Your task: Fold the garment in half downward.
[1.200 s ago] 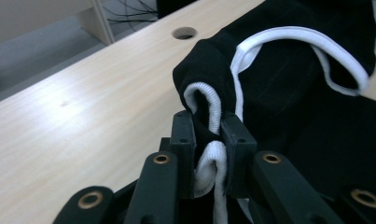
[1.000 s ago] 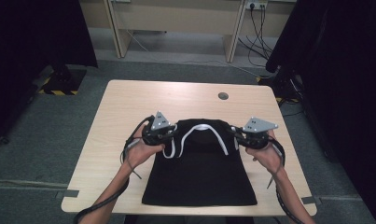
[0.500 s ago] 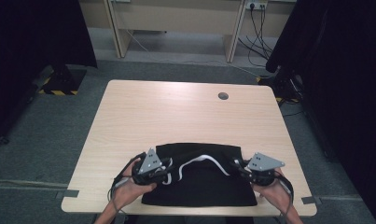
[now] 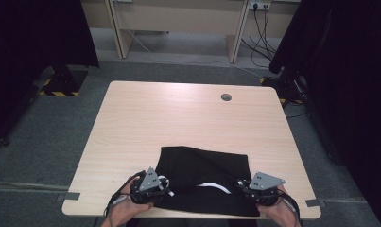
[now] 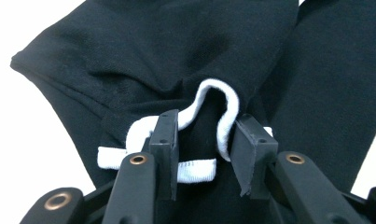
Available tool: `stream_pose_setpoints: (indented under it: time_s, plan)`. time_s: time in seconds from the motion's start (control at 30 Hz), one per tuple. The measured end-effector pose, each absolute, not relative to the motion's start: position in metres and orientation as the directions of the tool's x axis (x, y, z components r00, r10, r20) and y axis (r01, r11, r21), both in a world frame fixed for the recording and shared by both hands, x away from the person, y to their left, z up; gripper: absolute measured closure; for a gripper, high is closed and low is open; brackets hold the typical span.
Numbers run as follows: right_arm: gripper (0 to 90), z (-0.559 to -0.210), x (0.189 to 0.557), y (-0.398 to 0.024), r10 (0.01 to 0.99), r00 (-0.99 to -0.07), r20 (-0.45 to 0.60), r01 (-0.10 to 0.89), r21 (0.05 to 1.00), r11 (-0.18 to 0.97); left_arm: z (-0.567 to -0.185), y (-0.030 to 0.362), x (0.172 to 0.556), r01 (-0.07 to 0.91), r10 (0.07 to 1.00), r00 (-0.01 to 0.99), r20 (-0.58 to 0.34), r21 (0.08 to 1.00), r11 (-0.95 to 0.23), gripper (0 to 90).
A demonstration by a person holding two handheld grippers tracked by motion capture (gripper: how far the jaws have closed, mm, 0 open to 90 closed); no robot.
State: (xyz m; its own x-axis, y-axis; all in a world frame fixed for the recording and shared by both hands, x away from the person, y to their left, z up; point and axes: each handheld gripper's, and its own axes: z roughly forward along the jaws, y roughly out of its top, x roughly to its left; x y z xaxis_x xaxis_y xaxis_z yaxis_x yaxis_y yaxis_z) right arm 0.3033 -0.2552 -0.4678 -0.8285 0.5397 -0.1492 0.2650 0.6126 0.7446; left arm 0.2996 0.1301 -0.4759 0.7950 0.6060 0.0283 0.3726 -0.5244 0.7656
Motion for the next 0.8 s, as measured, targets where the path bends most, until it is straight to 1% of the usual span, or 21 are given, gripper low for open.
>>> stream_pose_setpoints:
  time_s: [0.1,0.23,0.3,0.37,0.4,0.5,0.53,0.57,0.6,0.67,0.7,0.73,0.77,0.8]
  plan:
    - [82.2,-0.466,0.319,-0.255,0.550,-0.816,-0.180,0.266,0.727,0.633,-0.475,0.124,0.318,0.383,0.621,0.783,0.031,0.763,-0.521,63.3]
    - [82.1,-0.465,0.356,-0.264,0.586,-0.790,-0.181,0.295,0.725,0.622,-0.475,0.115,0.348,0.392,0.644,0.765,0.033,0.769,-0.505,62.0]
    - [80.0,-0.464,0.375,-0.269,0.594,-0.788,-0.158,0.313,0.728,0.609,-0.473,0.112,0.360,0.387,0.649,0.760,0.040,0.774,-0.501,57.5]
    - [71.1,-0.459,0.387,-0.273,0.629,-0.766,-0.135,0.340,0.745,0.574,-0.469,0.110,0.368,0.388,0.673,0.738,0.043,0.789,-0.476,47.4]
    - [66.1,-0.456,0.391,-0.274,0.628,-0.769,-0.121,0.349,0.743,0.571,-0.467,0.110,0.368,0.384,0.679,0.732,0.047,0.795,-0.469,42.7]
    - [55.4,-0.445,0.391,-0.273,0.622,-0.774,-0.115,0.344,0.749,0.566,-0.460,0.106,0.363,0.337,0.661,0.747,0.072,0.816,-0.470,33.9]
    - [55.8,-0.442,0.391,-0.272,0.610,-0.784,-0.116,0.339,0.743,0.577,-0.459,0.105,0.362,0.325,0.652,0.754,0.078,0.818,-0.474,33.8]
    - [60.4,-0.442,0.390,-0.271,0.600,-0.791,-0.120,0.334,0.737,0.587,-0.459,0.102,0.361,0.318,0.640,0.765,0.077,0.819,-0.478,34.0]
    - [67.9,-0.442,0.390,-0.270,0.584,-0.802,-0.126,0.329,0.722,0.608,-0.460,0.101,0.361,0.311,0.622,0.779,0.075,0.816,-0.488,38.0]
    - [79.5,-0.444,0.388,-0.269,0.564,-0.811,-0.156,0.304,0.712,0.634,-0.462,0.099,0.362,0.308,0.610,0.788,0.080,0.807,-0.503,54.7]
    - [82.1,-0.442,0.386,-0.269,0.555,-0.815,-0.167,0.289,0.712,0.640,-0.463,0.098,0.364,0.307,0.604,0.793,0.084,0.800,-0.515,66.7]
    - [83.1,-0.440,0.383,-0.269,0.552,-0.815,-0.176,0.276,0.719,0.638,-0.463,0.099,0.366,0.311,0.598,0.798,0.075,0.799,-0.515,74.3]
    - [83.6,-0.436,0.380,-0.270,0.548,-0.815,-0.187,0.264,0.723,0.639,-0.459,0.103,0.368,0.304,0.594,0.801,0.072,0.806,-0.507,79.7]
    - [83.8,-0.431,0.376,-0.271,0.544,-0.816,-0.196,0.250,0.729,0.637,-0.454,0.106,0.367,0.296,0.591,0.803,0.069,0.815,-0.498,82.0]
